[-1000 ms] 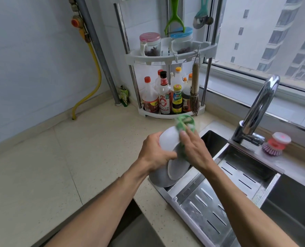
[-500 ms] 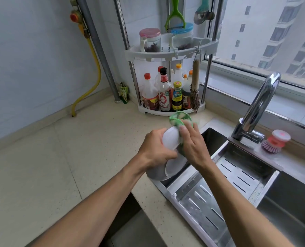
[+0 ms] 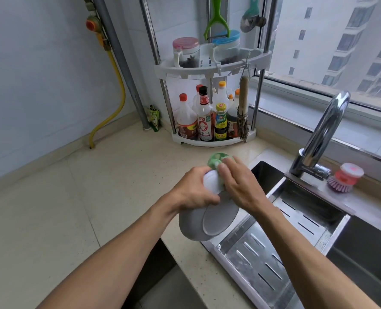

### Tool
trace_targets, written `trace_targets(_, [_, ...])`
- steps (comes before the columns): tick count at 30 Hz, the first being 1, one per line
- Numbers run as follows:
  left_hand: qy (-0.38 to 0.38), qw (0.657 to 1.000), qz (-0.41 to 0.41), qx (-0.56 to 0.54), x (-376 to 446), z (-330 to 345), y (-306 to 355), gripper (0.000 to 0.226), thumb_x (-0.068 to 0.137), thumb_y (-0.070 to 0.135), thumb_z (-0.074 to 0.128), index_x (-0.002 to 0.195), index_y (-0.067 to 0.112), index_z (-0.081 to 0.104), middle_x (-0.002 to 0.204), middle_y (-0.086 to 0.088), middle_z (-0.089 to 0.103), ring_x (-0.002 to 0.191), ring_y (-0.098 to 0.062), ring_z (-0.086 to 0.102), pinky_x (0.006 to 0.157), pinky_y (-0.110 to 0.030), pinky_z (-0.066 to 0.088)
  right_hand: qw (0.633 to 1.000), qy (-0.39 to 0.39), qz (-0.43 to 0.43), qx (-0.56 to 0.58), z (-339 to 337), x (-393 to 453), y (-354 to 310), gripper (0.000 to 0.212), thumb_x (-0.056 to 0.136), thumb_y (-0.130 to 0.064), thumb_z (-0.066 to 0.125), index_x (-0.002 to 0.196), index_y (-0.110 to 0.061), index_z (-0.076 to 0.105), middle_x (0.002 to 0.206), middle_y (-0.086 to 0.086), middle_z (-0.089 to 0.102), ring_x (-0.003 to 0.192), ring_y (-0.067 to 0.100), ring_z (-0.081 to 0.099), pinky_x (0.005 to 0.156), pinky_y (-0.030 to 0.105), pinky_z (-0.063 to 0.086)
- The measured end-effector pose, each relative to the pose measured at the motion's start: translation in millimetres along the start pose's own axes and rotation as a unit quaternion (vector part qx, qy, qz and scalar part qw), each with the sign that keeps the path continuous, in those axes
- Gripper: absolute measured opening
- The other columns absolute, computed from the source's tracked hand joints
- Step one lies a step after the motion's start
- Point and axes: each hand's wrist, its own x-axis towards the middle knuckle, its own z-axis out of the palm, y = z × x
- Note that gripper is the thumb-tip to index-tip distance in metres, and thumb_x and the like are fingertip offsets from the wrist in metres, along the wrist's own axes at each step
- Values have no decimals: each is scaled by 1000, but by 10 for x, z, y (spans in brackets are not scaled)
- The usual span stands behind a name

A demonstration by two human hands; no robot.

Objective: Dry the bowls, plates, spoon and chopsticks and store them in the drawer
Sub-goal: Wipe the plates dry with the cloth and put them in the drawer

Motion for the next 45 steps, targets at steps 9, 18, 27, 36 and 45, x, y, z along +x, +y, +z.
trace_targets(9, [108,988,-7,-106,-30,47,-106,45,66,-1,82,103,18,63,99,-6,69,88,-24,66,77,-42,59,973,25,161,165,92,-78,250,51,103,-51,32,148,-32,46,148,6,48,131,20,46,112,43,37])
trace_targets(18, [263,918,-43,-294,-32,-11,-57,42,71,-3,79,107,12,64,103,-4,70,92,-21,67,68,-31,57,946,62,240,208,254,-218,172,50,107,-46,31,153,-28,37,143,8,49,126,26,50,110,50,40])
trace_targets(27, [309,904,-74,-287,-58,44,-21,40,71,-1,80,98,20,60,95,0,68,79,-12,66,57,-23,53,989,-18,132,61,305,-206,-151,65,92,-51,17,154,-34,15,163,5,26,146,22,25,119,35,19])
trace_targets(36, [298,904,-90,-294,-189,31,-150,38,68,-4,79,97,18,65,93,-4,71,80,-18,70,56,-23,55,993,-77,77,37,348,-189,-154,46,109,-33,26,152,-41,11,164,4,24,147,21,25,110,22,16])
trace_targets(45, [385,862,-83,-320,-523,-173,-288,39,71,-2,78,97,24,65,95,7,69,83,-8,67,69,-27,59,960,-13,220,174,744,-269,-276,43,108,-41,28,144,-30,47,144,1,46,127,21,44,101,33,34])
